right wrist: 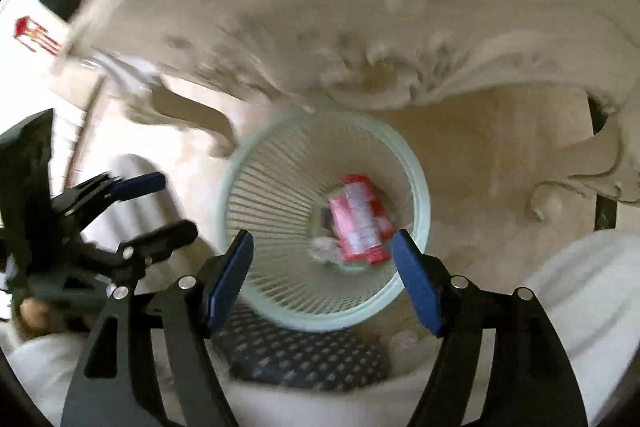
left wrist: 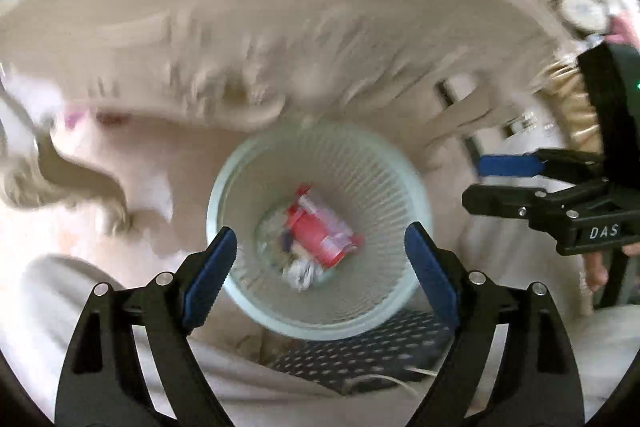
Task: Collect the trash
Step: 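Lower both items over the wastebasket and open both tools to drop them, then grasp the white charger with the left tool while the right tool grasps the red wrapper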
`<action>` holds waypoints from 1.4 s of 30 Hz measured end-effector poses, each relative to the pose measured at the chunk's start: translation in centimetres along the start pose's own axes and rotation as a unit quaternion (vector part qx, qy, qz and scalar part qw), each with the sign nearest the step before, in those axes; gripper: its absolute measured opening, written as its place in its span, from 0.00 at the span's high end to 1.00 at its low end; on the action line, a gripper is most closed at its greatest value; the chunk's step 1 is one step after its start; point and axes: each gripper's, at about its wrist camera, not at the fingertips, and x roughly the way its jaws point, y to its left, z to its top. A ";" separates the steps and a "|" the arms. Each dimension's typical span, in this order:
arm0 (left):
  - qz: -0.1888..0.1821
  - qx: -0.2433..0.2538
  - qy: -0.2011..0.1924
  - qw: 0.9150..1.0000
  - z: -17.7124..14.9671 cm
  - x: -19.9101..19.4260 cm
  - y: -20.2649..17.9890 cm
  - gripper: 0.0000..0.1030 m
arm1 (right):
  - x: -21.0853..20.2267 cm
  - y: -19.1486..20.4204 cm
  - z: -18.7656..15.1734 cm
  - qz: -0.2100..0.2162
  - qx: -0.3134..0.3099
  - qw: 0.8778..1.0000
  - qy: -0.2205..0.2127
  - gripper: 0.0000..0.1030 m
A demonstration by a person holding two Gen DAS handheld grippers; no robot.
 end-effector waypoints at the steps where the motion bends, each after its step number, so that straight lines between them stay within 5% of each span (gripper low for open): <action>1: -0.007 0.008 -0.021 1.000 0.7 -1.8 -0.5 0.19 | -1.5 0.2 0.3 0.002 -0.003 1.000 -0.017 0.34; 6: 0.018 0.067 -0.157 0.985 6.4 -9.0 -3.2 0.19 | -10.6 -0.6 4.9 0.006 -0.008 0.983 -0.183 0.34; 10: 0.052 0.083 -0.203 0.974 12.1 -8.2 -4.4 0.19 | -11.2 -0.9 11.5 -0.027 -0.043 0.972 -0.231 0.34; 18: 0.109 0.077 -0.165 0.977 17.9 -2.5 -5.4 0.19 | -4.5 0.6 22.9 -0.067 -0.136 0.978 -0.146 0.34; 25: 0.081 0.054 -0.164 0.982 18.0 -1.4 -4.4 0.19 | -0.4 1.3 25.1 -0.062 -0.174 0.978 -0.096 0.33; 29: 0.087 0.052 -0.161 0.982 18.2 -0.8 -4.4 0.19 | 1.4 1.6 25.7 -0.096 -0.188 0.975 -0.074 0.33; 31: 0.084 0.059 -0.159 0.982 18.3 -0.8 -4.4 0.20 | 1.5 1.6 25.5 -0.104 -0.194 0.973 -0.073 0.35; 32: 0.093 0.067 -0.161 0.980 18.2 -0.8 -4.4 0.28 | 1.5 1.4 25.3 -0.104 -0.187 0.974 -0.078 0.38; 33: 0.105 0.072 -0.166 0.978 18.1 -0.8 -4.4 0.46 | 1.3 1.3 25.3 -0.108 -0.184 0.973 -0.086 0.58; 35: 0.104 0.066 -0.174 0.977 18.1 -1.1 -3.8 0.63 | 0.4 0.6 25.4 -0.089 -0.152 0.980 -0.095 0.66; 42: 0.070 0.039 -0.176 0.981 18.3 -1.6 -2.6 0.63 | -4.7 -2.3 23.5 -0.057 -0.069 0.981 -0.170 0.67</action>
